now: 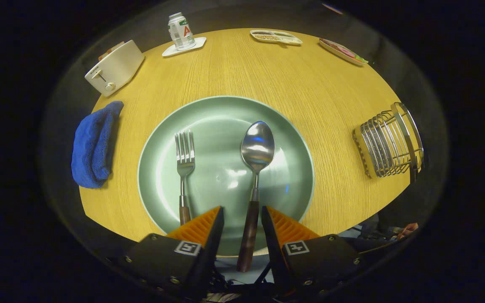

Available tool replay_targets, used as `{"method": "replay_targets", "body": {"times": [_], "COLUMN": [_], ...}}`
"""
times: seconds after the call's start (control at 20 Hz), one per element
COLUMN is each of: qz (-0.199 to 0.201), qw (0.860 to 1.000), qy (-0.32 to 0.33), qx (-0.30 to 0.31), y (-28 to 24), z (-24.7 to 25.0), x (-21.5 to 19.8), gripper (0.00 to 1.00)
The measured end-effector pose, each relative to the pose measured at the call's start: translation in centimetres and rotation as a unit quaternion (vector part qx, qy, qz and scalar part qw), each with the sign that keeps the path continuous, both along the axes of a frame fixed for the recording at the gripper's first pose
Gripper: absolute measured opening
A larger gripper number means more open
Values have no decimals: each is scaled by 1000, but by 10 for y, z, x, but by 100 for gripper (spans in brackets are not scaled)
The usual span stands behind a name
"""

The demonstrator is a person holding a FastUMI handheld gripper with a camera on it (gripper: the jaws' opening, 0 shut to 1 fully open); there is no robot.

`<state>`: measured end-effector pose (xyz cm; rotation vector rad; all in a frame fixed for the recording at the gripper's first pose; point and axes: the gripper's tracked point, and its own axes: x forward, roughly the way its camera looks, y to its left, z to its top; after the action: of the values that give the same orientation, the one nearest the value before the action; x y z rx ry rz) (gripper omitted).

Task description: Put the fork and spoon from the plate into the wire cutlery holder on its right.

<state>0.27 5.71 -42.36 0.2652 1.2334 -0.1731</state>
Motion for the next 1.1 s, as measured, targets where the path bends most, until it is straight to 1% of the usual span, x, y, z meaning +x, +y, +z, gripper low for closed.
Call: {"method": "replay_targets", "body": {"times": [0.05,0.1,0.15,0.2,0.25,0.3,0.4,0.6,0.75,0.95,1.1], "qz": [6,8,4,-6,-16,-25,-31,-10,-1,-2,-15], "qw": [1000,1000,1000,1000,1000,999,999,999,998,995,993], "qy": [3,5,9,4,-12,-20,-29,-50,-69,-96,-115], "qx": [0,-2,-5,-3,15,26,21,-3,-1,-12,-18], "y": [2,1,-1,-2,1,2,-2,-6,1,-2,-12], "z": [-1,-4,-1,2,2,4,8,21,36,59,78], "x": [1,1,0,-1,8,10,10,13,15,15,18], "gripper": [45,26,19,19,8,8,7,7,8,7,7]}}
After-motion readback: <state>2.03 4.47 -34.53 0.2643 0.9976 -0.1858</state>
